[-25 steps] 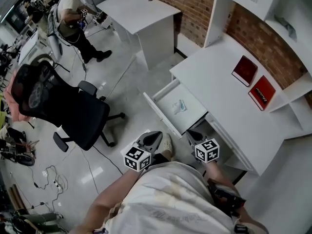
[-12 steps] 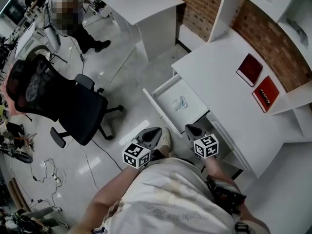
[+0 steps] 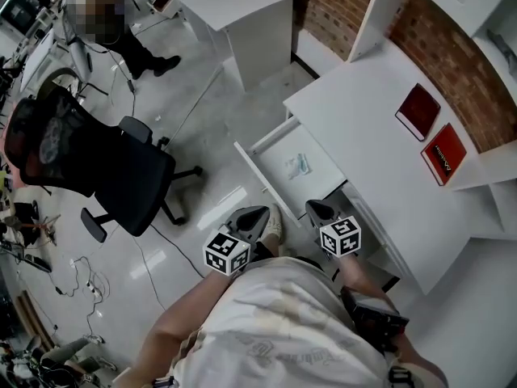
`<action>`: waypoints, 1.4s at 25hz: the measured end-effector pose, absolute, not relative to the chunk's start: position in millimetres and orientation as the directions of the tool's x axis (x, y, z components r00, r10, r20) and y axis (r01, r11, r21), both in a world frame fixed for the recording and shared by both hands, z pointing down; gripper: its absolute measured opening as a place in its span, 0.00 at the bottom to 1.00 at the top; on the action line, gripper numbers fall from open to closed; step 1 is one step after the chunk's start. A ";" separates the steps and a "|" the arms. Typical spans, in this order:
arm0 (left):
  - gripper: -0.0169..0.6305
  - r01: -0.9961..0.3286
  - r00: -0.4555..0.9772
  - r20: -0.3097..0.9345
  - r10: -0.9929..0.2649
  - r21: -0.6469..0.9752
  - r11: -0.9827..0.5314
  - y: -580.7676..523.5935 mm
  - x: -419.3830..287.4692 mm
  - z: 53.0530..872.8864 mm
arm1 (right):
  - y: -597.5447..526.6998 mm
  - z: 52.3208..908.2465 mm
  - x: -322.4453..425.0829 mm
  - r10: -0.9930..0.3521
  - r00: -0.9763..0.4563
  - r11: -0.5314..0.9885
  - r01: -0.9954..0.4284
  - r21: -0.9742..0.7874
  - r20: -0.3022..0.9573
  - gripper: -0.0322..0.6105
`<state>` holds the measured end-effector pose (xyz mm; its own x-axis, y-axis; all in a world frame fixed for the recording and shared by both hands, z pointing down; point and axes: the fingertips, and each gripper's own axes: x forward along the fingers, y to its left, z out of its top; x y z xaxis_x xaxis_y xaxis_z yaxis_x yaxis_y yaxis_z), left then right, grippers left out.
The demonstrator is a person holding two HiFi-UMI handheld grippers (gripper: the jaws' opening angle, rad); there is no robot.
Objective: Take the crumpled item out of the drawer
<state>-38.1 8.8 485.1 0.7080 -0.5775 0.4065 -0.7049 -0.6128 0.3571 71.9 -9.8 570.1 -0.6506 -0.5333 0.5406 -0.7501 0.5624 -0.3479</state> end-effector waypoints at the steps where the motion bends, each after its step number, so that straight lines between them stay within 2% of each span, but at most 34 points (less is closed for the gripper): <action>1: 0.06 -0.704 0.709 0.408 -0.575 0.359 -0.613 6.7 -36.8 486.8 | -11.1 572.4 72.6 -0.530 -0.650 0.562 -0.750 -0.349 0.545 0.09; 35: 0.06 -0.669 0.740 0.435 -0.512 0.400 -0.626 -86.4 -49.8 513.4 | -96.1 649.4 59.5 -0.443 -0.542 0.499 -0.811 -0.306 0.714 0.10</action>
